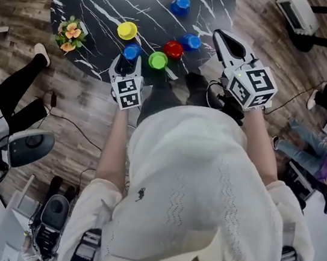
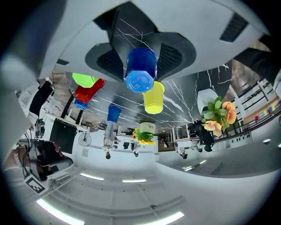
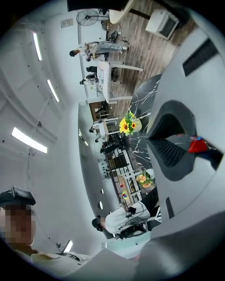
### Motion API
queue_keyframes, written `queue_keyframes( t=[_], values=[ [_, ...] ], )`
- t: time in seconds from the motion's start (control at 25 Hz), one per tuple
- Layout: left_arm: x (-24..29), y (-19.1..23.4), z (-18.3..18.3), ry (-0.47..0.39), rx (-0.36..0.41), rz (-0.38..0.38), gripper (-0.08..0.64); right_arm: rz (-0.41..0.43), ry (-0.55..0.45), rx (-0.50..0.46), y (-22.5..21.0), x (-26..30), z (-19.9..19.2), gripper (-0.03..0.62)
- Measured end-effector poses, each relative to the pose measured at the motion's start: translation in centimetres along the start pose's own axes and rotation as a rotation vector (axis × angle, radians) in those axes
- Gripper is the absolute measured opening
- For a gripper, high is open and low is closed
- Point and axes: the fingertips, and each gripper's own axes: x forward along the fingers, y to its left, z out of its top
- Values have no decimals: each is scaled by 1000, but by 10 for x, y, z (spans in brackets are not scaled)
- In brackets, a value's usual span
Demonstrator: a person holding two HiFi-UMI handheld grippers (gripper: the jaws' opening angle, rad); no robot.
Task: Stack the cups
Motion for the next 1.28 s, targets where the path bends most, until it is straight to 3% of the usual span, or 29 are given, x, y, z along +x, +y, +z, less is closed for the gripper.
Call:
queue_keyframes(
  t=[0.24, 0.52, 0.8, 1.0, 1.28],
  values=[
    [4, 0, -3, 7, 24, 11, 236, -32, -3, 5, -5, -16, -3, 9],
    [-9, -4, 13, -28, -8, 18, 232, -45, -22, 11, -8, -31, -4, 9],
    [-38, -25, 55, -111, 74, -31, 232, -36, -37, 15, -9, -38, -2, 9],
    [-54, -49, 76, -127, 125, -109, 232, -24, -50, 13, -6, -40, 0, 9],
    [-63, -96, 83, -75, 217, -272, 232, -14, -57, 4, -5, -43, 2, 9]
  ],
)
